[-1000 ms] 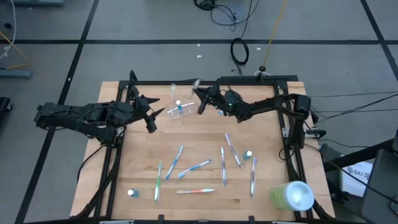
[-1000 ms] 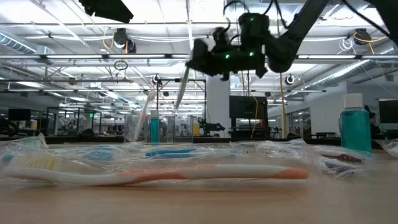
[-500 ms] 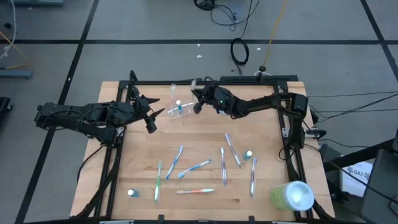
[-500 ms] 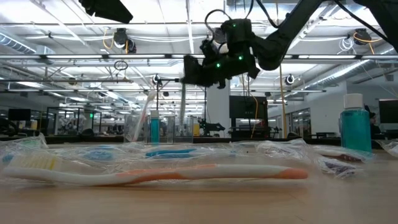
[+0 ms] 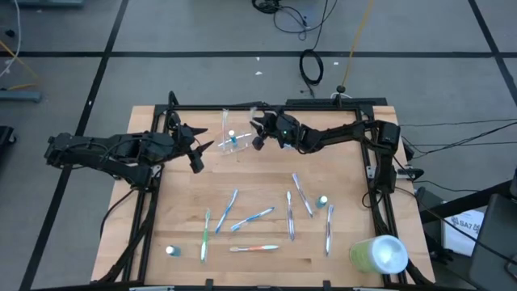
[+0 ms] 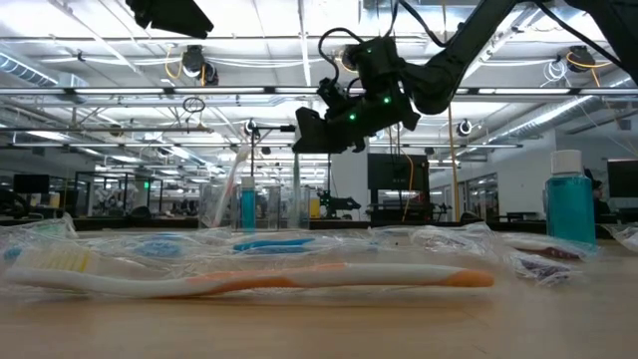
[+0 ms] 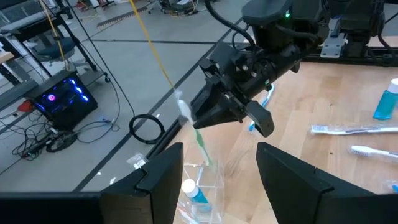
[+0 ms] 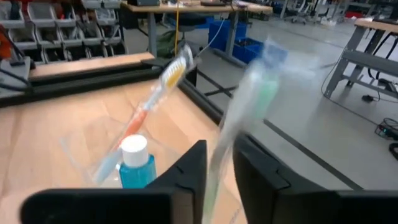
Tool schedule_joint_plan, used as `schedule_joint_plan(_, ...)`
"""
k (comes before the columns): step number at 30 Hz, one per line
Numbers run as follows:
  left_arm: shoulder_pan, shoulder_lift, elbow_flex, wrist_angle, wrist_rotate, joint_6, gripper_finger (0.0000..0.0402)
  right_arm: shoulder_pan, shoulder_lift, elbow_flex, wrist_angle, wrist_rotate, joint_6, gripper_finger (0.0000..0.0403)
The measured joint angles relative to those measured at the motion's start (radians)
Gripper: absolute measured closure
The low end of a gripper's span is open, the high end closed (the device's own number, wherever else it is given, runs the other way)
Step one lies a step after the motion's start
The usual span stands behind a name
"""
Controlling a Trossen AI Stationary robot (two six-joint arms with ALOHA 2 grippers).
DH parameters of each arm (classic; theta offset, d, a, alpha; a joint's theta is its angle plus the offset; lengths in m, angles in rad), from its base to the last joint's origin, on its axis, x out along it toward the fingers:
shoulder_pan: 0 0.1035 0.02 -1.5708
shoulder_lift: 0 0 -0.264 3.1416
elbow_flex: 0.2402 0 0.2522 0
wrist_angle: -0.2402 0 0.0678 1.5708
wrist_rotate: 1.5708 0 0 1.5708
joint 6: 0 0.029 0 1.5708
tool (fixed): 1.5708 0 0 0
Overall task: Pick & Place toothbrushing station
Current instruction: Put the top green toothbrush into the transparent organizer, then put the green toothbrush into the transparent organizer
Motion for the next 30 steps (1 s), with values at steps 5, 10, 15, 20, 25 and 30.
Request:
schedule_joint_plan(5, 0.0, 0.0, 0.0, -0.004, 0.0, -0.012, 0.019, 0.0, 0.0, 0.0, -0.033, 0.0, 0.001, 0.028)
schedule_joint_plan(10, 0.0, 0.0, 0.0, -0.022, 0.01, -0.039, 0.019, 0.004, -0.007, 0.0, -0.038, 0.0, -0.005, 0.025)
schedule_joint_plan(15, 0.0, 0.0, 0.0, -0.063, 0.095, -0.043, 0.019, 0.005, -0.087, 0.001, -0.153, 0.001, -0.002, 0.0231)
schedule_joint_plan(20, 0.0, 0.0, 0.0, -0.102, 0.202, -0.13, 0.019, 0.018, -0.217, 0.0, -0.437, 0.001, 0.067, 0.0228)
schedule_joint_plan(25, -0.011, 0.0, 0.0, -0.158, 0.317, -0.231, 0.019, 0.08, -0.339, -0.054, -0.597, 0.0, 0.079, 0.0231)
schedule_joint_plan(30, -0.047, 0.0, 0.0, -0.22, 0.341, -0.335, 0.019, 0.164, -0.486, -0.193, -0.541, 0.006, 0.083, 0.0229)
